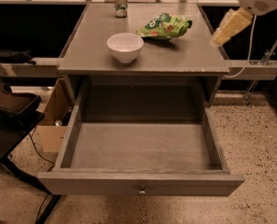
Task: Place green rice chip bag into top drawer
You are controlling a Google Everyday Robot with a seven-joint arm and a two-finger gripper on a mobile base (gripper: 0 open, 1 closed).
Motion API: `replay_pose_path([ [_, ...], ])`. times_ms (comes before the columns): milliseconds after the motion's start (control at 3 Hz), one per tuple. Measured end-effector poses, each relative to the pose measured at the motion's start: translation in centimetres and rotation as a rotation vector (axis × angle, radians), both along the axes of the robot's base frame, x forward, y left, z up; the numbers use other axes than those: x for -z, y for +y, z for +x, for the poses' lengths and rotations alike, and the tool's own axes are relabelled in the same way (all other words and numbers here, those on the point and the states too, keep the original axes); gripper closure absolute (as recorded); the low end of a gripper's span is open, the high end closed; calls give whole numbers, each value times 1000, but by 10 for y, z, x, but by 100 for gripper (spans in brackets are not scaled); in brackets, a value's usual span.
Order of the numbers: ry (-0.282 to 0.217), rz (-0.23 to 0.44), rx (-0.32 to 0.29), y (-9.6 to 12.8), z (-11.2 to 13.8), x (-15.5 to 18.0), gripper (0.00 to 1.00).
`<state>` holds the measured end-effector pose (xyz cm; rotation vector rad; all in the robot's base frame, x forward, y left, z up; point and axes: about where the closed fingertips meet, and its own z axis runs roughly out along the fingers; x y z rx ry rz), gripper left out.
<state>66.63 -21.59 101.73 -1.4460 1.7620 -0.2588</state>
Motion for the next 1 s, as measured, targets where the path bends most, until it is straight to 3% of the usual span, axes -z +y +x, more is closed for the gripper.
replay_pose_path([
  [333, -24, -10, -19, 12, 30, 8, 0],
  [667, -3, -74, -16, 35, 102, 41, 0],
  [1000, 12, -87, -9, 53, 149, 70, 0],
])
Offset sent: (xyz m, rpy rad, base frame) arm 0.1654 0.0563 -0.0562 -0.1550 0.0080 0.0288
